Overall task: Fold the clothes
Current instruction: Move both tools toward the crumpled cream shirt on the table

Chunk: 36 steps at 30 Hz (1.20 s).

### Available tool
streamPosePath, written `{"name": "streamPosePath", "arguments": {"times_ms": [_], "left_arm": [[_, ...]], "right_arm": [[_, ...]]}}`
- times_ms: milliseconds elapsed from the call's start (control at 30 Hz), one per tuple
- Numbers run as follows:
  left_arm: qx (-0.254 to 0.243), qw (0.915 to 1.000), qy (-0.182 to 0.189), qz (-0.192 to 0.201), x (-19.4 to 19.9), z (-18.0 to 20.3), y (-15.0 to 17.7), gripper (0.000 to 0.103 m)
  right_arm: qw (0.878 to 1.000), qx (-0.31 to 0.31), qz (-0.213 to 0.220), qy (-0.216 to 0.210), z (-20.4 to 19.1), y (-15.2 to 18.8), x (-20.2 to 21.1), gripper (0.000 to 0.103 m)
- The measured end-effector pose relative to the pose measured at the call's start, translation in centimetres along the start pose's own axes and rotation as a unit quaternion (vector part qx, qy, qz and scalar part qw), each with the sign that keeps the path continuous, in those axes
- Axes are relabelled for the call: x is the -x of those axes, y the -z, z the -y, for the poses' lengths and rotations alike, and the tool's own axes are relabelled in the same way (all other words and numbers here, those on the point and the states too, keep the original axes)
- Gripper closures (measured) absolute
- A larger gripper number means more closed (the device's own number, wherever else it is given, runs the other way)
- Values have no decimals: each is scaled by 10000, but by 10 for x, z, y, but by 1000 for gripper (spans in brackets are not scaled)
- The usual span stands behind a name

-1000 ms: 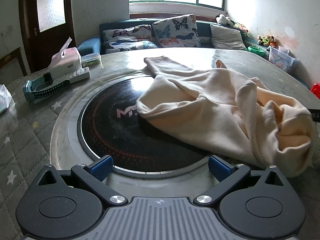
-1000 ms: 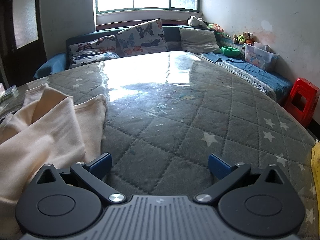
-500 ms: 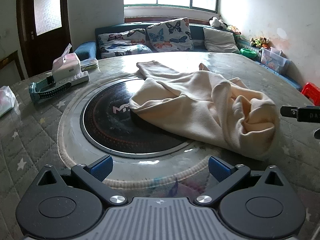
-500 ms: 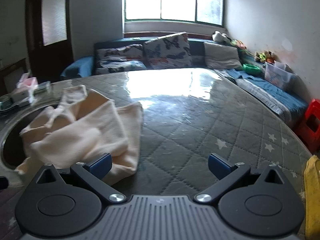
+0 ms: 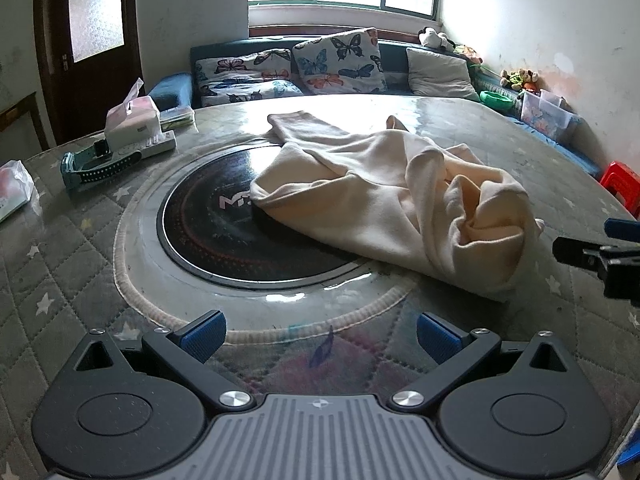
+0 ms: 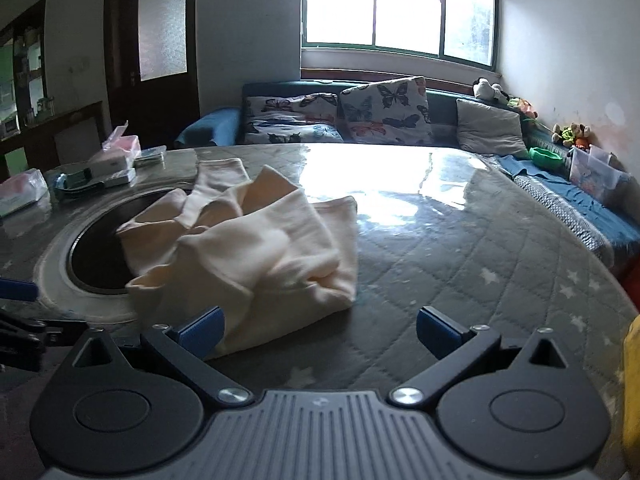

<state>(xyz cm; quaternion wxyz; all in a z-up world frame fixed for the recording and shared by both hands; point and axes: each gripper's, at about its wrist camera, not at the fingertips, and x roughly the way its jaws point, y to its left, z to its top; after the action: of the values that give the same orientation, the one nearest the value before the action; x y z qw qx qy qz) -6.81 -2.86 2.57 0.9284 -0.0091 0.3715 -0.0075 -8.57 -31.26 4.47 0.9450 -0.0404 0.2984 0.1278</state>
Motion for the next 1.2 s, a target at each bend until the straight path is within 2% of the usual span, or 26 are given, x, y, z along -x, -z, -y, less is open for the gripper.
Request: {"name": "streamPosePath", "arguments": {"times_ms": [367, 1200], "left_arm": [[138, 9998, -29, -124, 1, -1, 4, 0], [55, 9999, -12, -120, 6, 22, 4, 0]], "right_arm": [[9997, 142, 10, -183, -20, 5, 11, 0], [9999, -25, -106, -64, -27, 13, 9, 0]]}}
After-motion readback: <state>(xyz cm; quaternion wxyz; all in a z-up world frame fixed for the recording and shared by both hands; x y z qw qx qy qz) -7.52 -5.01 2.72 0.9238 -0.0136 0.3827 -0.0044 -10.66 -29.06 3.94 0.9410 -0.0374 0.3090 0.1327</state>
